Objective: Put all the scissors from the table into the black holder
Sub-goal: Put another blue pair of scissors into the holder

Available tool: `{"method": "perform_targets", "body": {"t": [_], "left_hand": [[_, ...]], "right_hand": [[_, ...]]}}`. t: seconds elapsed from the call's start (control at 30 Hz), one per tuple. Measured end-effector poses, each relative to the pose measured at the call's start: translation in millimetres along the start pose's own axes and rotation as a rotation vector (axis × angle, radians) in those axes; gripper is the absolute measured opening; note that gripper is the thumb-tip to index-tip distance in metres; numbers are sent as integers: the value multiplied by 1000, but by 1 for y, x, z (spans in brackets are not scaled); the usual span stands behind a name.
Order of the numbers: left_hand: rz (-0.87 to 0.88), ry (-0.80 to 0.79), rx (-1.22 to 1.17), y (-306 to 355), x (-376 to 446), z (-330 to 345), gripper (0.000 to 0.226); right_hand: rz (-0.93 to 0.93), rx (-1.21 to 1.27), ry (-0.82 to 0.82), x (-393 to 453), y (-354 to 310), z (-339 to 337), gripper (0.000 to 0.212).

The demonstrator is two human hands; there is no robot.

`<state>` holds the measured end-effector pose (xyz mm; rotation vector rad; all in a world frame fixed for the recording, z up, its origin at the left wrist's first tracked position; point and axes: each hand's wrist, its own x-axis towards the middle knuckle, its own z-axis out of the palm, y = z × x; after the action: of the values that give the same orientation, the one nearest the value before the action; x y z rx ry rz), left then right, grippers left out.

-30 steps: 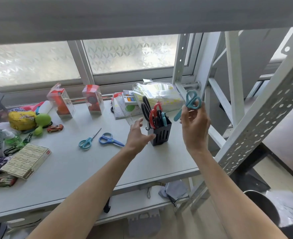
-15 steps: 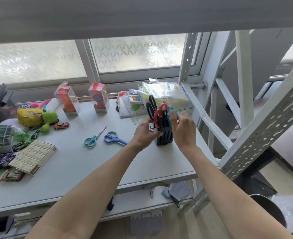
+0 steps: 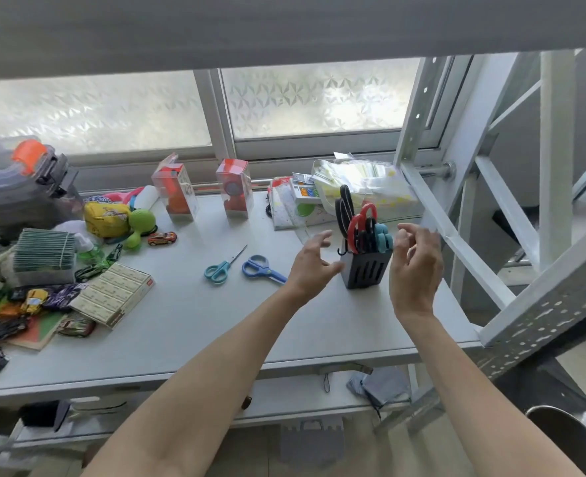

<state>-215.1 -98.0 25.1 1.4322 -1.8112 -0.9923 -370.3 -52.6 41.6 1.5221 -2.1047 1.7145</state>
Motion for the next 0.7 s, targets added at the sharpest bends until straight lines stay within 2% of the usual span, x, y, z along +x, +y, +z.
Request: {"method": "perform_targets", "body": {"t": [0.1,0.17,0.23,0.33,0.47,0.57,0.7], "left_hand": [[-79,200,-5,-24,-8,-19,45],[-161,347,46,-46,-13,-36,42],[-256,417,109,-67,-16,-51,47],[-399,383,150,-89,-14,-70,54],[-402,219,152,-100,-12,-83,57],[-424,185,116,-104,-9,-86,61],[-444,190,-9,-106,-7,-88,59]], "right_hand": [[-164,137,4,-18,-31,-3,13],[-291,221,-103,-36,-51,5,11],[-385,209,-245,-51,-63,24,13],[-346,54,-538,-63,-67,64,23],[-242,-234,-895,-65,-65,113,41],[-275,-420,-1009,-65,-66,134,41],[-278,-529,-1021,-70,-64,142,29]]}}
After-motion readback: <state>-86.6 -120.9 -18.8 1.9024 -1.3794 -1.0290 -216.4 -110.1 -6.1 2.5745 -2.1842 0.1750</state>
